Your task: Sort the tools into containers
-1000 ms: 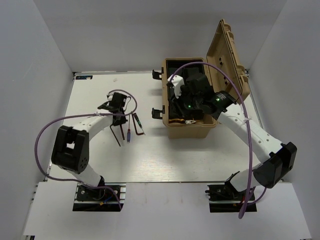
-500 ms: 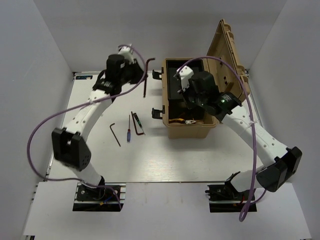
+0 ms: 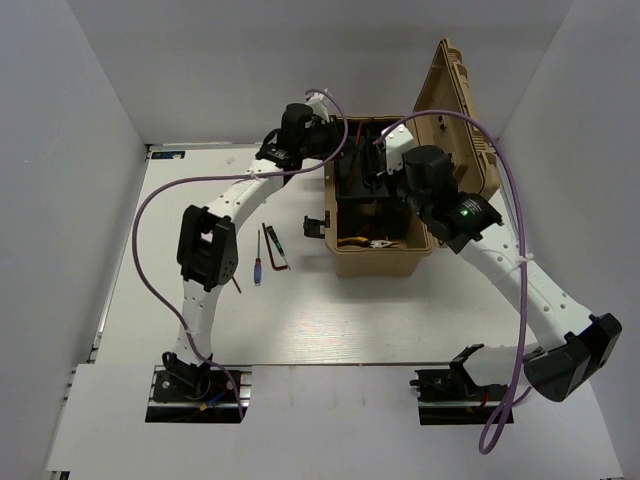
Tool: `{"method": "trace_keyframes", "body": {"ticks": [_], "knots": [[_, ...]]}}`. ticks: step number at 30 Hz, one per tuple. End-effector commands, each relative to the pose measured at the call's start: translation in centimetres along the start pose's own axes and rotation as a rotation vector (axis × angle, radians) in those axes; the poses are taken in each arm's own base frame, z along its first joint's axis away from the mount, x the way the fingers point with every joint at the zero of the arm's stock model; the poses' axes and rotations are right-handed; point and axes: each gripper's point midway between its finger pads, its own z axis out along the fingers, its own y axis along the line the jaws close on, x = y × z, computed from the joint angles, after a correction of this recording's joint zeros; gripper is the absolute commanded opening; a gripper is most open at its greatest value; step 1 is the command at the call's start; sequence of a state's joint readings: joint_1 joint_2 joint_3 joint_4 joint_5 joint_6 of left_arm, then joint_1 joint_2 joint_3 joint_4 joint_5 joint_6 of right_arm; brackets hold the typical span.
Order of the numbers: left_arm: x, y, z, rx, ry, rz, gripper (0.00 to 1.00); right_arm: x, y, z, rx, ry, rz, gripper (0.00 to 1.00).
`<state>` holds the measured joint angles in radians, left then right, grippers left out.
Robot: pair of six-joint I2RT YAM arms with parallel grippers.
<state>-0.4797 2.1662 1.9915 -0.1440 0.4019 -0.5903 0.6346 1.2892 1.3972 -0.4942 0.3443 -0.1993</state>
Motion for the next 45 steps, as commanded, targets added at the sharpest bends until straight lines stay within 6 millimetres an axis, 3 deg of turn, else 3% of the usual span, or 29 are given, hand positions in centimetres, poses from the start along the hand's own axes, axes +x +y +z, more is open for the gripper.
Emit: {"method": "trace_keyframes", "body": {"ticks": [1, 2, 6, 12, 13, 16, 19, 20, 21, 22, 23, 24, 25, 26, 28, 29, 30, 31, 32, 33, 34, 35, 38, 41, 43, 44, 45], "knots": [[-4.6, -3.8, -0.5, 0.061, -0.125, 0.005, 0.00, -1.2, -0.9, -0.6, 0.023, -0.068, 0.022, 0.00], [-4.4, -2.9, 0.2, 0.032, -0.119, -0.004, 0.00, -1.1, -0.9, -0.7, 0.021, -0.069, 0.023, 0.00], [-3.9, -2.5, 1.1, -0.020, -0.123, -0.023, 0.03, -0.4, -0.6, -0.5, 0.009, -0.061, 0.025, 0.00], [-3.7, -0.3, 0.6, -0.138, -0.124, -0.027, 0.40, 0.0, -0.5, -0.4, -0.006, -0.059, 0.028, 0.00], [-4.1, -0.7, 0.3, -0.133, -0.132, -0.015, 0.52, -0.1, -0.3, -0.4, -0.015, -0.060, 0.029, 0.00], [-4.8, -1.6, -0.1, -0.113, -0.143, -0.008, 0.60, 0.0, -0.2, -0.2, -0.024, -0.053, 0.028, 0.00], [-5.8, -3.6, -1.0, -0.080, -0.156, 0.028, 0.60, 0.2, 0.3, -0.2, -0.048, -0.046, 0.028, 0.00], [-6.1, -4.0, -1.7, -0.081, -0.157, 0.064, 0.52, 0.3, 0.4, -0.3, -0.064, -0.044, 0.029, 0.00], [-6.7, -5.8, -3.6, -0.072, -0.177, 0.100, 0.47, 0.3, 1.6, -0.4, -0.132, -0.046, 0.004, 0.00], [-7.4, -5.8, -4.9, -0.107, -0.204, 0.126, 0.39, 0.2, 3.0, -0.6, -0.215, -0.054, -0.007, 0.00], [-4.8, -4.4, -5.6, -0.158, -0.155, 0.153, 0.22, 0.5, 5.3, -1.2, -0.355, -0.053, -0.023, 0.00], [-4.6, -4.3, -7.2, -0.188, -0.162, 0.164, 0.12, 1.1, 6.4, -1.6, -0.425, -0.035, -0.064, 0.00], [-6.9, -6.0, -11.6, -0.222, -0.253, 0.186, 0.04, 1.6, 7.3, -1.8, -0.473, -0.021, -0.068, 0.00], [-3.6, -3.3, -12.8, -0.304, -0.192, 0.177, 0.00, 1.5, 9.4, -2.4, -0.595, -0.030, -0.061, 0.01], [-2.5, -0.2, -17.2, -0.458, -0.212, 0.144, 0.00, 1.6, 10.6, -2.6, -0.663, -0.010, -0.053, 0.05], [0.0, 1.9, -21.1, -0.569, -0.181, 0.115, 0.00, 1.4, 11.5, -2.6, -0.708, -0.007, -0.050, 0.07], [0.8, 4.0, -23.7, -0.705, -0.213, 0.084, 0.13, 1.5, 12.1, -2.2, -0.725, 0.017, -0.032, 0.07], [2.3, 5.1, -25.6, -0.770, -0.210, 0.056, 0.32, 1.9, 12.4, -2.2, -0.738, 0.043, -0.028, 0.07], [6.6, 8.0, -27.5, -0.867, -0.128, 0.019, 0.49, 1.1, 12.8, -1.5, -0.748, 0.049, -0.024, 0.07], [7.0, 8.0, -29.5, -0.886, -0.174, -0.023, 0.69, 1.4, 13.2, -1.6, -0.760, 0.080, -0.020, 0.07], [8.5, 8.8, -30.4, -0.921, -0.157, -0.048, 0.79, 1.4, 13.4, -1.4, -0.760, 0.092, -0.011, 0.07], [11.5, 10.6, -32.0, -1.001, -0.086, -0.074, 0.81, 0.6, 13.8, -1.1, -0.766, 0.093, -0.002, 0.07], [15.3, 12.9, -34.1, -1.102, -0.041, -0.148, 0.86, 0.4, 14.5, -0.3, -0.747, 0.114, -0.006, 0.08], [17.5, 14.2, -34.3, -1.105, -0.002, -0.175, 0.84, 0.5, 15.6, 0.3, -0.748, 0.146, -0.021, 0.13], [17.8, 14.8, -34.2, -1.120, -0.011, -0.204, 0.82, -0.1, 16.4, 0.4, -0.757, 0.147, -0.031, 0.15], [18.2, 15.3, -34.4, -1.138, 0.001, -0.210, 0.82, 1.0, 17.6, 1.4, -0.769, 0.198, -0.035, 0.15], [18.4, 15.3, -34.6, -1.146, 0.004, -0.221, 0.80, -0.4, 18.1, 1.3, -0.775, 0.172, -0.034, 0.17]]}}
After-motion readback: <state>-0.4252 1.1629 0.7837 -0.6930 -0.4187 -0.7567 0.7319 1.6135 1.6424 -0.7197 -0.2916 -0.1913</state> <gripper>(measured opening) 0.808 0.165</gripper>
